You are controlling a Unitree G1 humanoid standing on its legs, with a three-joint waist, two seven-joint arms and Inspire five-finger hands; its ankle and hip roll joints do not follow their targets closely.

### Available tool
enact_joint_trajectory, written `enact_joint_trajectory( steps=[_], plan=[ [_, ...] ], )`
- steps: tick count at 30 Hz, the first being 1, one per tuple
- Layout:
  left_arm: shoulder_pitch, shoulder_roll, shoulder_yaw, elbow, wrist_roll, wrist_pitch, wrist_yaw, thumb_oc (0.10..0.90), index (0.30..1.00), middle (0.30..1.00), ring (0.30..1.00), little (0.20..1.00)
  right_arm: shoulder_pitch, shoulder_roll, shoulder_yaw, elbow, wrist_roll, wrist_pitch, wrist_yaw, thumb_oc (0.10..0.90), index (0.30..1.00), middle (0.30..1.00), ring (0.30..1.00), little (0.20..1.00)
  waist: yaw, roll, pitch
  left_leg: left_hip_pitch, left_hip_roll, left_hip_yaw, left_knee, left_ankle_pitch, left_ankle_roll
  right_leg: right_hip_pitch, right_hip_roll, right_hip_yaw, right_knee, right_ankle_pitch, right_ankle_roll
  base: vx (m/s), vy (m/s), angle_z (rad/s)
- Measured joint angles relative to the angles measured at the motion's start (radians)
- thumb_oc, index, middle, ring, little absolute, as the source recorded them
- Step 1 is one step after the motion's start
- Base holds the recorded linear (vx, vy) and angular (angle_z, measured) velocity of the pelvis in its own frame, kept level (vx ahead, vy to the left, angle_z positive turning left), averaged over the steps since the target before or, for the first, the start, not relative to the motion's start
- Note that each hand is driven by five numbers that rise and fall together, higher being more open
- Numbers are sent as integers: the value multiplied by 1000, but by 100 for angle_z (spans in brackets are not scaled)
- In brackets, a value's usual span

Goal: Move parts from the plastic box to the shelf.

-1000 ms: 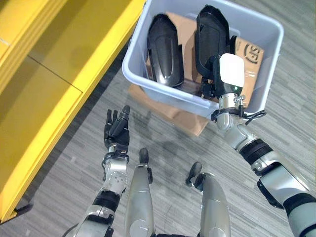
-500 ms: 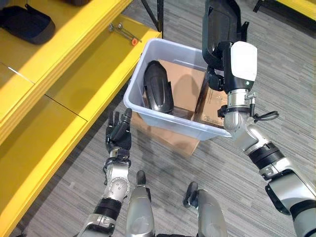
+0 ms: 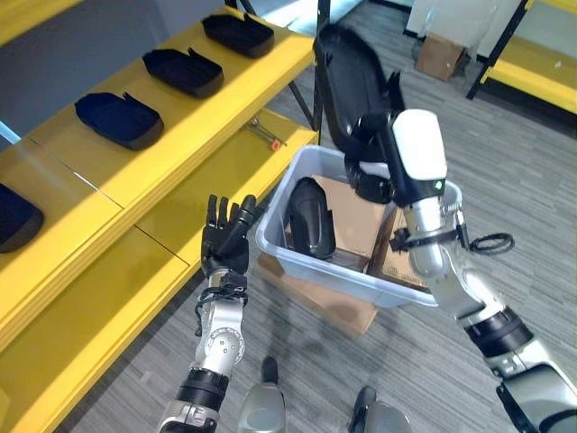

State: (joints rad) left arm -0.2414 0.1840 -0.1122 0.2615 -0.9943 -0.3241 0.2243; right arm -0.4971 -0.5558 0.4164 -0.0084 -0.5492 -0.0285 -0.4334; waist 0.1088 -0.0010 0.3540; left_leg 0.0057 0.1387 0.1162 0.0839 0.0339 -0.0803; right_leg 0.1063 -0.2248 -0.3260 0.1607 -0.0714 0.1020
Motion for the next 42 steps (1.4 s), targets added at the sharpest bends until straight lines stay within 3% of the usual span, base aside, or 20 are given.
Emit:
enact_joint_trajectory(
  steps=[6, 9, 10, 11, 12, 13, 15, 17, 21, 22, 23, 24, 26, 30, 32, 34, 36, 38, 40, 42],
  plan=[
    [67, 22, 18, 3, 238, 74, 83, 900, 1000, 1000, 1000, 1000, 149, -24, -18, -61, 0, -16, 21, 400, 300, 300, 300, 300, -18, -6, -41, -14, -34, -80, -12, 9, 16, 39, 10, 55, -16, 1, -3, 5, 42, 45],
    [102, 78, 12, 10, 381, 138, 34, 900, 1000, 1000, 1000, 1000, 193, -46, -42, -71, 1, -22, 20, 400, 300, 300, 300, 300, -38, 1, -51, -21, -52, -183, -52, 47, 47, 30, 26, 164, 49, -9, -14, 67, -64, 88],
    [104, 89, -1, 16, 386, 154, 13, 900, 1000, 1000, 1000, 1000, 210, -56, -51, -71, 1, -21, 19, 400, 300, 300, 300, 300, -53, 12, -52, -24, -46, -232, -57, 54, 49, 0, 44, 222, 106, -77, -15, -33, -51, 113],
    [111, 112, -6, 20, 371, 174, -44, 900, 1000, 1000, 1000, 1000, 228, -65, -50, -71, 3, -23, 17, 400, 300, 300, 300, 300, -63, 8, -60, -32, -50, -269, -65, 58, 57, 5, 82, 308, 64, -115, -17, -101, -55, 108],
    [150, 146, 3, 28, 367, 170, -117, 900, 1000, 1000, 1000, 1000, 237, -69, -49, -67, 3, -51, 14, 400, 300, 300, 300, 300, -42, -12, -74, -41, -66, -281, -81, 68, 68, -17, 97, 329, 30, -114, -31, -116, -61, 95],
    [185, 159, 10, 30, 367, 166, -153, 900, 1000, 1000, 1000, 1000, 251, -75, -55, -67, 2, -76, 11, 400, 300, 300, 300, 300, -45, -8, -78, -50, -70, -292, -88, 74, 69, -22, 104, 340, 33, -108, -19, -149, -91, 60],
    [336, 163, 35, 0, 370, 141, -193, 900, 1000, 1000, 1000, 1000, 310, -91, -90, -73, 1, -124, -9, 400, 300, 300, 300, 300, -29, 32, -89, -59, -51, -281, -123, 85, 104, -34, 120, 298, 32, -95, -25, -116, -150, 53],
    [498, 167, 56, -21, 368, 105, -208, 900, 1000, 1000, 1000, 1000, 375, -117, -109, -73, 1, -114, -35, 400, 300, 300, 300, 300, 9, 69, -89, -73, -37, -293, -109, 100, 133, -22, 138, 257, 31, -99, -25, -53, -148, 41],
    [618, 166, 121, -63, 333, 91, -267, 900, 1000, 1000, 1000, 1000, 425, -126, -157, -62, 4, -64, -54, 400, 300, 300, 300, 300, 62, 96, -82, -100, -40, -343, -73, 124, 107, -13, 148, 171, 95, -164, -43, -25, -128, 66],
    [618, 165, 138, -87, 334, 89, -295, 900, 1000, 1000, 1000, 1000, 434, -123, -174, -62, 5, -50, -62, 400, 300, 300, 300, 300, 86, 105, -79, -108, -42, -344, -89, 143, 118, -11, 151, 142, 129, -177, -51, -77, -21, 100],
    [614, 167, 148, -107, 334, 89, -318, 900, 1000, 1000, 1000, 1000, 446, -116, -189, -65, 5, -44, -72, 400, 300, 300, 300, 300, 82, 104, -80, -109, -33, -306, -103, 127, 160, -11, 145, 115, 129, -183, -58, -55, 85, 126],
    [592, 177, 157, -131, 334, 88, -359, 900, 1000, 1000, 1000, 1000, 470, -100, -213, -70, 3, -32, -91, 400, 300, 300, 300, 300, 79, 93, -76, -114, -6, -168, -136, 50, 206, 0, 122, 61, 134, -178, -68, -57, 135, 131],
    [559, 201, 157, -159, 334, 86, -415, 900, 1000, 1000, 1000, 1000, 482, -99, -236, -74, 1, -28, -94, 400, 300, 300, 300, 300, 63, 70, -63, -126, 30, -20, -96, 25, 160, 5, 81, 11, 139, -180, -78, -62, 215, 124],
    [530, 203, 143, -179, 332, 85, -450, 900, 1000, 1000, 1000, 1000, 503, -124, -254, -102, 3, -40, -94, 400, 300, 300, 300, 300, 17, 63, -61, -64, 90, 9, 60, -9, 81, -1, 1, -1, 178, -186, -74, -80, 348, 49],
    [527, 201, 136, -198, 332, 84, -448, 900, 1000, 1000, 1000, 1000, 519, -157, -259, -116, 6, -41, -96, 400, 300, 300, 300, 300, -18, 71, -67, -17, 68, 42, 52, 21, 83, -10, -36, 9, 237, -194, -46, -76, 384, 49],
    [472, 203, 134, -199, 344, 82, -412, 900, 1000, 1000, 1000, 1000, 520, -157, -259, -116, 17, -38, -96, 400, 300, 300, 300, 300, -28, 35, -63, -28, 29, 66, 42, 34, 103, -103, -92, 45, 375, -197, -38, -1, 497, 44],
    [440, 246, 140, -203, 378, 61, -374, 900, 1000, 1000, 1000, 1000, 520, -146, -264, -143, 21, -39, -101, 400, 300, 300, 300, 300, -27, 0, -69, -67, 9, 68, 31, 20, 78, -121, -74, 47, 259, -181, 2, 65, 528, 47],
    [429, 270, 141, -206, 383, 59, -365, 900, 1000, 1000, 1000, 1000, 520, -123, -278, -142, 23, -39, -104, 400, 300, 300, 300, 300, -7, -2, -69, -82, 6, 70, 70, -15, 36, -109, -90, 38, 248, -162, 17, 53, 382, 26],
    [454, 278, 149, -212, 402, 55, -361, 900, 1000, 1000, 1000, 1000, 523, -98, -285, -143, 42, -39, -105, 400, 300, 300, 300, 300, -8, 1, -69, -87, -1, 59, 124, -40, 6, -71, -93, 16, 240, -157, 16, 28, 265, 18],
    [479, 292, 159, -234, 430, 52, -360, 900, 1000, 1000, 1000, 1000, 526, -95, -292, -144, 42, -48, -109, 400, 300, 300, 300, 300, 6, -1, -70, -103, -13, 49, 161, -75, 24, -47, -108, 8, 206, -129, -6, 23, 333, 22]
  ],
)
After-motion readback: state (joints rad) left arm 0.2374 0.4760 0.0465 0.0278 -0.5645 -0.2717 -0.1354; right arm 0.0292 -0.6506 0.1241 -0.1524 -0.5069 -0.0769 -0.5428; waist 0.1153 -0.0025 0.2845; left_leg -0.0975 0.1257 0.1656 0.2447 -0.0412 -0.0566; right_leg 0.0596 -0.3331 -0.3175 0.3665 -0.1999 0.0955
